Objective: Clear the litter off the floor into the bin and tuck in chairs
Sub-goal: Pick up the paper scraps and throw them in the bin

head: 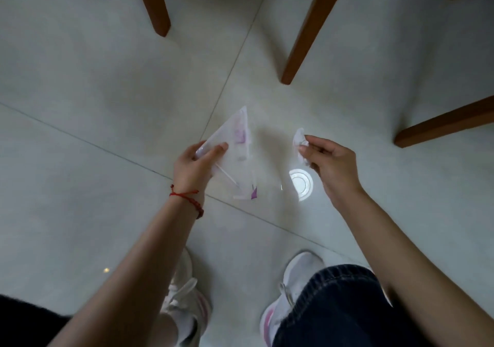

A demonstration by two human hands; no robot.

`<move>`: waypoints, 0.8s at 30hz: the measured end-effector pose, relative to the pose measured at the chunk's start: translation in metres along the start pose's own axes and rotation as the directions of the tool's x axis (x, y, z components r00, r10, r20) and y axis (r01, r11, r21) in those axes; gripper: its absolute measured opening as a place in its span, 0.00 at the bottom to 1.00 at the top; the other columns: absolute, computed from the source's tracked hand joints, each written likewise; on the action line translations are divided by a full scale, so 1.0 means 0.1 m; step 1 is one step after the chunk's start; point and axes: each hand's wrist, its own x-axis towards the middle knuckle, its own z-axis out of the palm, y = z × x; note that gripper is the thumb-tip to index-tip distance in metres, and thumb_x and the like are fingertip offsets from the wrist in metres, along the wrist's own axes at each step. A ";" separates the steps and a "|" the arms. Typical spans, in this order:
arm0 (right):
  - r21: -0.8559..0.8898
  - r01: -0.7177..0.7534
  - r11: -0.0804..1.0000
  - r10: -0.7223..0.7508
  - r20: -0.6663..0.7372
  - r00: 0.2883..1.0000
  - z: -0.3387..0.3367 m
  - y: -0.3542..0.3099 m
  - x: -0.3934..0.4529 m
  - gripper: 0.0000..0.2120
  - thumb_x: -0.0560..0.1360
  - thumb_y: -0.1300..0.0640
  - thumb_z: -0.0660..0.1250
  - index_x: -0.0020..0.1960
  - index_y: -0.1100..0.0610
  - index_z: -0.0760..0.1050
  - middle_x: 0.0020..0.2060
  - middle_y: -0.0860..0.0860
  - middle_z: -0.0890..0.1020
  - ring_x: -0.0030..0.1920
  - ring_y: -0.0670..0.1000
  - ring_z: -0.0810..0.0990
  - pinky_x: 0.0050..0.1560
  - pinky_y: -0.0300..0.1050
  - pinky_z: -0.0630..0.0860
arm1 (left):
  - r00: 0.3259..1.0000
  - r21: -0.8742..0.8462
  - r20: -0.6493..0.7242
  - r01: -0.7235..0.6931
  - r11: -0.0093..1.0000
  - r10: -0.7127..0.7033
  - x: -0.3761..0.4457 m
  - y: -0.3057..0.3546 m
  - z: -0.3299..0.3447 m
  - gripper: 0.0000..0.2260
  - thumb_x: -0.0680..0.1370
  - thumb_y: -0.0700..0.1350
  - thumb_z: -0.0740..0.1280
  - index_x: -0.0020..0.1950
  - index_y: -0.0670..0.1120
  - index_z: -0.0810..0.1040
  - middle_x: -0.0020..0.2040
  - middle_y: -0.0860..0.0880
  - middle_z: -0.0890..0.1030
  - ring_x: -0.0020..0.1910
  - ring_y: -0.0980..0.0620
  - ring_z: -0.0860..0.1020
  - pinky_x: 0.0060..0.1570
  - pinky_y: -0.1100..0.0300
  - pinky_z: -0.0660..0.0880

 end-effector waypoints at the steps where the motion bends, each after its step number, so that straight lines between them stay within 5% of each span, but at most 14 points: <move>1: -0.006 -0.007 1.000 0.007 0.001 1.000 -0.01 -0.09 -0.10 0.11 0.69 0.67 0.70 0.43 0.52 0.80 0.34 0.50 0.81 0.34 0.44 0.78 0.42 0.34 0.76 | 1.000 0.003 0.009 0.003 1.000 -0.003 -0.09 0.08 -0.03 0.25 0.62 0.48 0.73 0.56 0.39 0.77 0.48 0.42 0.80 0.45 0.47 0.79 0.53 0.50 0.76; 5: -0.021 -0.048 0.999 0.049 0.009 0.999 -0.02 -0.49 -0.50 0.10 0.69 0.65 0.71 0.45 0.52 0.81 0.37 0.53 0.81 0.38 0.48 0.77 0.47 0.39 0.75 | 0.999 0.016 0.048 0.006 1.000 -0.007 -0.50 0.46 -0.17 0.20 0.62 0.48 0.72 0.52 0.43 0.79 0.45 0.46 0.81 0.44 0.49 0.80 0.53 0.52 0.77; 12: 0.053 -0.074 0.996 0.075 -0.012 0.997 0.13 -1.34 -1.30 0.09 0.69 0.66 0.71 0.46 0.55 0.81 0.38 0.52 0.81 0.39 0.47 0.78 0.43 0.36 0.74 | 0.999 -0.003 0.034 0.011 1.000 -0.011 -1.29 1.31 -0.50 0.31 0.58 0.52 0.74 0.59 0.41 0.76 0.52 0.43 0.81 0.49 0.48 0.80 0.55 0.51 0.77; 24: 0.158 -0.060 0.986 0.059 0.014 0.998 0.51 -2.73 -2.80 0.12 0.70 0.68 0.70 0.52 0.60 0.80 0.40 0.50 0.82 0.41 0.45 0.81 0.41 0.33 0.77 | 1.000 -0.069 0.022 0.005 0.998 -0.003 -2.85 2.44 -1.10 0.31 0.57 0.52 0.75 0.57 0.41 0.77 0.52 0.40 0.81 0.49 0.44 0.80 0.54 0.49 0.77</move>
